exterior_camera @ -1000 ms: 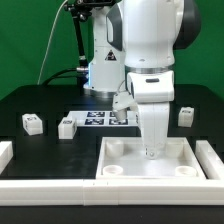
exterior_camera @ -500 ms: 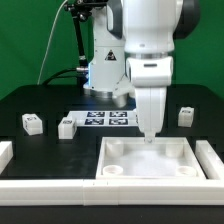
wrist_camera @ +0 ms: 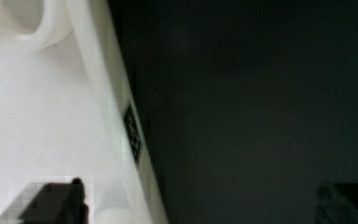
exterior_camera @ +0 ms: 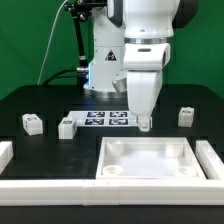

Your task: Assemble one leg

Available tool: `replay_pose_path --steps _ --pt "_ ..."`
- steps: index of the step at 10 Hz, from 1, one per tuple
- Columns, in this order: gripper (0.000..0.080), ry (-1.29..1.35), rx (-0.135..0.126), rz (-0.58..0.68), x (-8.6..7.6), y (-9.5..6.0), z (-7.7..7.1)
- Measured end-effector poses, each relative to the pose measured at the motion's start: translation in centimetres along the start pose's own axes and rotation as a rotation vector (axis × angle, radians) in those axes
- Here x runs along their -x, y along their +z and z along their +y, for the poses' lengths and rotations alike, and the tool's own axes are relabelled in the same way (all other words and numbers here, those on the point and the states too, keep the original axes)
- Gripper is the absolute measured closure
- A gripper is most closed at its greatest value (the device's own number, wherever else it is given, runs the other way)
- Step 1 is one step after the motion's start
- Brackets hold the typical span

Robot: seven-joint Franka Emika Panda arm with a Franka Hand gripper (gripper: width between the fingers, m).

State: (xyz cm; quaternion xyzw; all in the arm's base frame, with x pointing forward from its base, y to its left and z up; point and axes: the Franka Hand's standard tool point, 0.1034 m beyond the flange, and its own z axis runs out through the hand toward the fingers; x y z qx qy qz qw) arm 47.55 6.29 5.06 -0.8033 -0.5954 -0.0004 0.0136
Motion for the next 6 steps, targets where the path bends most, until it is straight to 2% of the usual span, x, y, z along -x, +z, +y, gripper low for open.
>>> replay_pose_path --steps 2,3,5,6 --pt "0.0151 0.198 -0.001 0.0 0.0 0.0 -0.1" --pt "0.0151 0.375 0.003 0.012 0.0 0.3 -0.7" --pt "0.0151 0.752 -0.005 0.035 0.3 1.1 -3.3" --pt "0.0151 0.904 -0.024 0.034 0.2 1.4 -3.9"
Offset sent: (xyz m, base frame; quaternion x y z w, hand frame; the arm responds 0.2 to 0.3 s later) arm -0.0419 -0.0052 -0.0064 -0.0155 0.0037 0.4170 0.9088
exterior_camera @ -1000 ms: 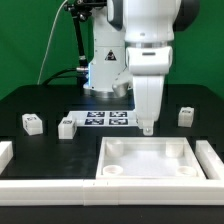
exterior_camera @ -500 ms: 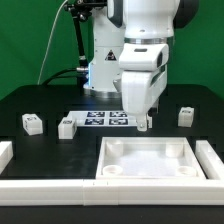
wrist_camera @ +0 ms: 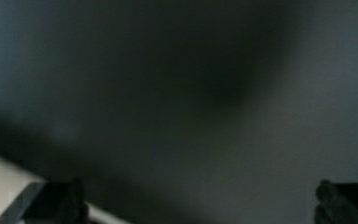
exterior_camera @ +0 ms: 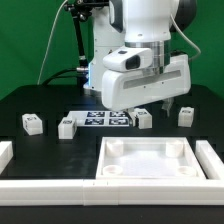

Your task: Assemble one leg

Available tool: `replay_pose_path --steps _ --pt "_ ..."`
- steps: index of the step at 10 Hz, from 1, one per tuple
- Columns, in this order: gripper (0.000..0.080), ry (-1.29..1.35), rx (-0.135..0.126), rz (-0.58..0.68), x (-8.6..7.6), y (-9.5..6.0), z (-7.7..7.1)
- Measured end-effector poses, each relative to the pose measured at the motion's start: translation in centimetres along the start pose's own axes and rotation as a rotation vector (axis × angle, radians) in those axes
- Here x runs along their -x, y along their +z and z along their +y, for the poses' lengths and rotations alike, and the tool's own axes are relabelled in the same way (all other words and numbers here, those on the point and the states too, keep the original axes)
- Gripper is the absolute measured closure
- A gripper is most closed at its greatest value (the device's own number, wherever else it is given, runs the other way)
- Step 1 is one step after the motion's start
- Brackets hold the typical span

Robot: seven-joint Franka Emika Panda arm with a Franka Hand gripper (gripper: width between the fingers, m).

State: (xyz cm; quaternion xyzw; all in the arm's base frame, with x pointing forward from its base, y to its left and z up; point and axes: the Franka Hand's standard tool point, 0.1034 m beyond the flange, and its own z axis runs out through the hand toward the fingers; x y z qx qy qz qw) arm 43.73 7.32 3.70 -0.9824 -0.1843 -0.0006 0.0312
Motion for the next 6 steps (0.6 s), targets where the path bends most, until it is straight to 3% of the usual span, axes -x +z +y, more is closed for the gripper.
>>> replay_pose_path --steps 4,6 --pt "0.0151 0.537 -0.038 -0.011 -0.5 0.1 -3.5" --pt "0.0151 0.662 -0.049 -0.014 -0.6 0.2 -3.9"
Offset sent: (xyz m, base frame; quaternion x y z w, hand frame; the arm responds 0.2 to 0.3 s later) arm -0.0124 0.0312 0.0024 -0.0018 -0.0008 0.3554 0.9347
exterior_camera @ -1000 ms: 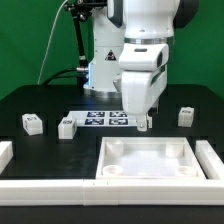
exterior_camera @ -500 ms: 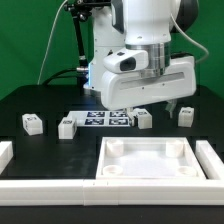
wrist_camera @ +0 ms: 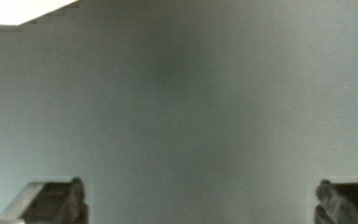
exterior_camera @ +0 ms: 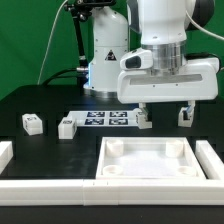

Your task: Assemble one leg

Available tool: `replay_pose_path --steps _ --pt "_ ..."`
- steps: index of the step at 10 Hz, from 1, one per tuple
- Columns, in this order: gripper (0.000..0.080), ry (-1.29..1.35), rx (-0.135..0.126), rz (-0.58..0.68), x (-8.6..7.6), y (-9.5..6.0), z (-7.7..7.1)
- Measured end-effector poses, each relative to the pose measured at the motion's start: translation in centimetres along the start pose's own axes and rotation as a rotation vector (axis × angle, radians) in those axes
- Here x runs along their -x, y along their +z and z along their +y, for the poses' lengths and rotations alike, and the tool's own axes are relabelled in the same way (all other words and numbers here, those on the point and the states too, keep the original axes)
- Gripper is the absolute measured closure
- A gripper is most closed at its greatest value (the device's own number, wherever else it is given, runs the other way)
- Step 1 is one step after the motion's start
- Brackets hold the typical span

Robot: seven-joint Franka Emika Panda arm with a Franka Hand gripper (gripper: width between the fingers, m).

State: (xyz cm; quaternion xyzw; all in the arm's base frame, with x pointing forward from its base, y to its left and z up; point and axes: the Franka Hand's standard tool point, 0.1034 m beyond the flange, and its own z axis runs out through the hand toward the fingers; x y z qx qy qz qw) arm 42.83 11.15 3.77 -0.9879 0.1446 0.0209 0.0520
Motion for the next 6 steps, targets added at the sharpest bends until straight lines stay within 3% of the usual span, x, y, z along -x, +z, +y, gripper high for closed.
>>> replay_pose_path --steps 4,6 --pt "0.0151 0.076 -0.004 -0.001 0.3 0.1 -0.3" --pt "0.0151 0.079 -0.001 -0.005 3.4 1.1 -2.1"
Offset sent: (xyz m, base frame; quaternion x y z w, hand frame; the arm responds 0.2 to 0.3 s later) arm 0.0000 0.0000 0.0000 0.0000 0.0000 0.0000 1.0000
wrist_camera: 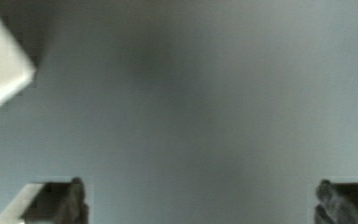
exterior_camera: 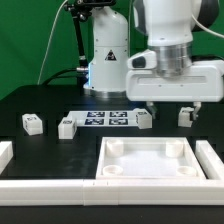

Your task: Assemble one leg

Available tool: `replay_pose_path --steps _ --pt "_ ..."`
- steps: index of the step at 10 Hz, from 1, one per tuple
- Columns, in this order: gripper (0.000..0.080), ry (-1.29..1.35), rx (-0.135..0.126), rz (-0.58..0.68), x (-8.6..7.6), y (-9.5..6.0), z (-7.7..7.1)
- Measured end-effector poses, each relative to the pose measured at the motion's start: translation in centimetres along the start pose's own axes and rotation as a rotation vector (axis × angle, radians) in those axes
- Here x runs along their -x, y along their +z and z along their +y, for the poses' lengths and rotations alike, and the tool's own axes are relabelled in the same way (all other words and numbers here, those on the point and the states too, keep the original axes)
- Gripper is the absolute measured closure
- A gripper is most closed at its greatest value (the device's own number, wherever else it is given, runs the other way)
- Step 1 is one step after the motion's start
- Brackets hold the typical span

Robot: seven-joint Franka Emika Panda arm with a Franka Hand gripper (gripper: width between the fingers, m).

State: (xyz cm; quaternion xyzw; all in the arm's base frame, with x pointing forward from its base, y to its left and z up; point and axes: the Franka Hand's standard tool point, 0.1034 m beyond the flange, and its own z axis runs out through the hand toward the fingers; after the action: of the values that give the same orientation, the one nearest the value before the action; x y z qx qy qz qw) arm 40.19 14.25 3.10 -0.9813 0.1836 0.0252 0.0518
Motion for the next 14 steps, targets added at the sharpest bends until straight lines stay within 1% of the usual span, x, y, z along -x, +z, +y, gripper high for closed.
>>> replay_pose_path --steps 2,3,4,5,6,7,8,9,10,11,12,13,14 --pt "0.0151 -0.035 0.013 -0.015 2.4 0.7 -1.3" --pt "0.0151 -0.051 0.015 -0.016 3.1 0.9 -1.6" --pt "0.0151 -0.068 0.021 -0.023 3.5 1.1 -1.6" --pt "0.0151 -0.08 0.029 -0.043 3.3 1.0 -1.4" --pt "0.0151 -0.082 0.026 -0.039 3.2 1.0 -1.5" --pt "0.0151 -0.116 0.05 -0.1 3.6 1.2 -0.9" --pt "0.0151 -0.12 0.069 -0.2 3.4 1.0 -0.4" --pt "0.0151 -0.112 0.074 -0.268 2.9 0.9 -0.5" --pt "0.0151 -0.107 0.082 -0.316 2.8 1.0 -0.3" --pt "0.0151 -0.11 0.1 -0.405 3.4 1.3 0.0" --pt "0.0151 -0.105 0.107 -0.449 3.4 1.5 -0.1" --pt "0.0151 -0.105 0.126 -0.542 4.0 1.4 0.1" --pt "0.0151 -0.097 0.138 -0.626 4.1 1.4 0.2"
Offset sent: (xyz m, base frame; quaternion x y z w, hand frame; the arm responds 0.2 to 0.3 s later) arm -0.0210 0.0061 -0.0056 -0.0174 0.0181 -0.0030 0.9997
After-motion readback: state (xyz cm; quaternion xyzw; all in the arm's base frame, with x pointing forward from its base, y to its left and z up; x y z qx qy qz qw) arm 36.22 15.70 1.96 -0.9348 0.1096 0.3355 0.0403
